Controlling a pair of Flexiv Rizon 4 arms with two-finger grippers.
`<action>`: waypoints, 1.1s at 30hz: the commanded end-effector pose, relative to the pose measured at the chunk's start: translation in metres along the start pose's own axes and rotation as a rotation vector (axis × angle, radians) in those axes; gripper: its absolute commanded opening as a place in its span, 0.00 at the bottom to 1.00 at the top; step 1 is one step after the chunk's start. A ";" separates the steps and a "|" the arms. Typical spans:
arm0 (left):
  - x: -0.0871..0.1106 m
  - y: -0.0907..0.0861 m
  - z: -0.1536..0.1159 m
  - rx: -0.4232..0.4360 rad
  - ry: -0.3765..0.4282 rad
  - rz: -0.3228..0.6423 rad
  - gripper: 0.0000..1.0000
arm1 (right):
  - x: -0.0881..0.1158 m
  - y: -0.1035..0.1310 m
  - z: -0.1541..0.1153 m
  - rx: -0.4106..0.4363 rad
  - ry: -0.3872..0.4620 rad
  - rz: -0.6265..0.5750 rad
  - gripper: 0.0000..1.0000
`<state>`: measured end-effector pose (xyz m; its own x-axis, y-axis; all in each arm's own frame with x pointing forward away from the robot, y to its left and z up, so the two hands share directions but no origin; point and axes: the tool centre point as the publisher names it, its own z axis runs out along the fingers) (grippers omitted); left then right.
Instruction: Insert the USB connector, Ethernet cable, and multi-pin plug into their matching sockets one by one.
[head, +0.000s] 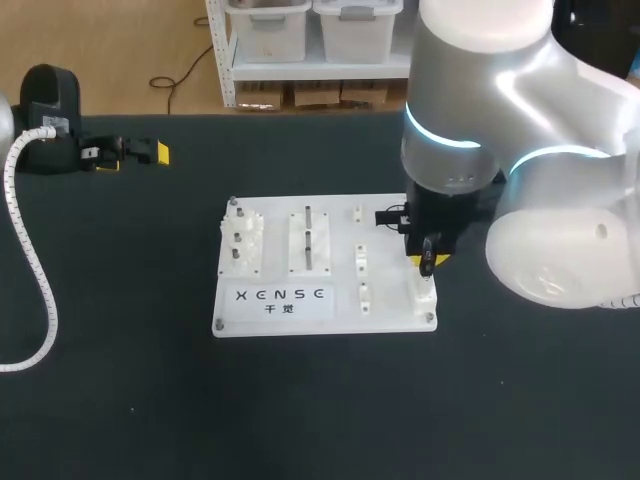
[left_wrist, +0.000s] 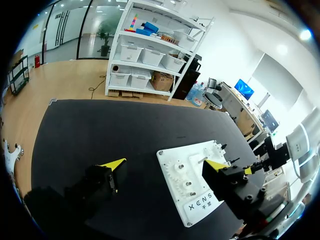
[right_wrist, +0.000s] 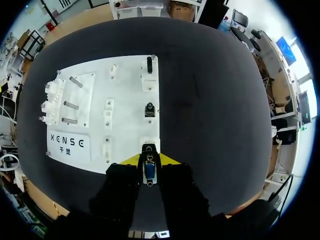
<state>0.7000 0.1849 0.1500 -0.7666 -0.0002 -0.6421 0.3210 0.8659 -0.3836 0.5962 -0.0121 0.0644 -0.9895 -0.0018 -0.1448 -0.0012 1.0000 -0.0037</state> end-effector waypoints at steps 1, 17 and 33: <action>0.000 0.000 0.000 0.000 0.000 0.000 1.00 | 0.001 -0.002 -0.001 -0.005 -0.005 -0.001 0.00; 0.000 0.000 0.000 0.000 0.000 0.000 1.00 | 0.001 -0.003 0.004 -0.001 0.010 0.002 0.00; 0.000 0.000 0.000 0.000 0.000 0.000 1.00 | 0.002 -0.002 0.009 0.004 0.020 0.005 0.00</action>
<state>0.7000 0.1849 0.1500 -0.7666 -0.0002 -0.6421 0.3211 0.8659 -0.3836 0.5944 -0.0145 0.0599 -0.9917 0.0033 -0.1283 0.0038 1.0000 -0.0040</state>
